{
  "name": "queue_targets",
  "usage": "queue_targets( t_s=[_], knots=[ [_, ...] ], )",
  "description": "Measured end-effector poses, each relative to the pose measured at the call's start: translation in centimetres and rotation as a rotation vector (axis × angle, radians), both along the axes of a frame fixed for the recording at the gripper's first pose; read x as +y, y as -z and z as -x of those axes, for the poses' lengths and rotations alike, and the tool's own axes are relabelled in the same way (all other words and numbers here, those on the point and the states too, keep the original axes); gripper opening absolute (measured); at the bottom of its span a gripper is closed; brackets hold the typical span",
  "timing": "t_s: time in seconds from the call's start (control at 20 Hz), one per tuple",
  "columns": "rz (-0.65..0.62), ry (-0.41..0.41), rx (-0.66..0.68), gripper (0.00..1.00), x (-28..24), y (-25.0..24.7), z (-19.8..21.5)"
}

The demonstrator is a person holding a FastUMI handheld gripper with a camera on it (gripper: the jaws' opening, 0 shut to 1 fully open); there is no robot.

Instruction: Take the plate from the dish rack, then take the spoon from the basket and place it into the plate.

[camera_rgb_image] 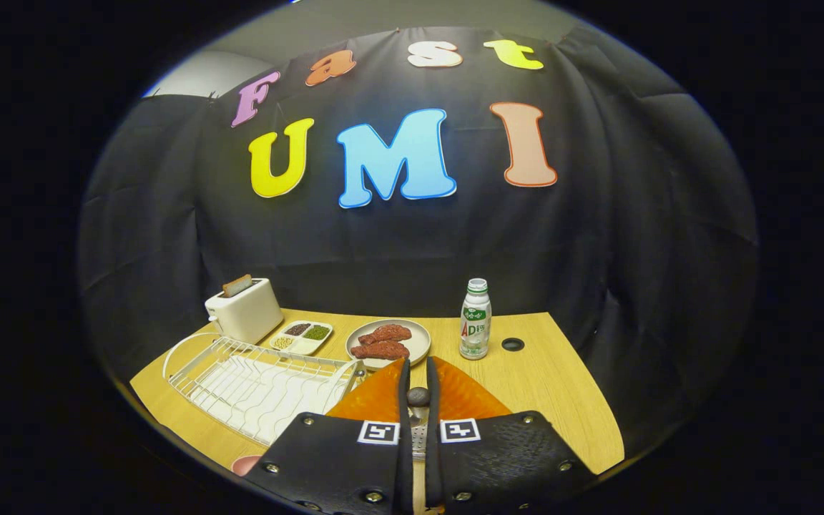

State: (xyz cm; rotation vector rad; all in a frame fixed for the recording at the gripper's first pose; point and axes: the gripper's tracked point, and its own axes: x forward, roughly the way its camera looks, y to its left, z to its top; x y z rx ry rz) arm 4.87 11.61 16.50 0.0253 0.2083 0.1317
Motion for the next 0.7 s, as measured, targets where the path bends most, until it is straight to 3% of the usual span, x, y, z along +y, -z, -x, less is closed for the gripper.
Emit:
queue_targets(
  t_s=[0.35, 0.7],
  knots=[
    [-0.056, -0.020, -0.035, 0.07, 3.1, -3.5, 5.6],
    [-0.008, -0.110, 0.050, 0.07, 7.2, 0.5, 10.8]
  ],
)
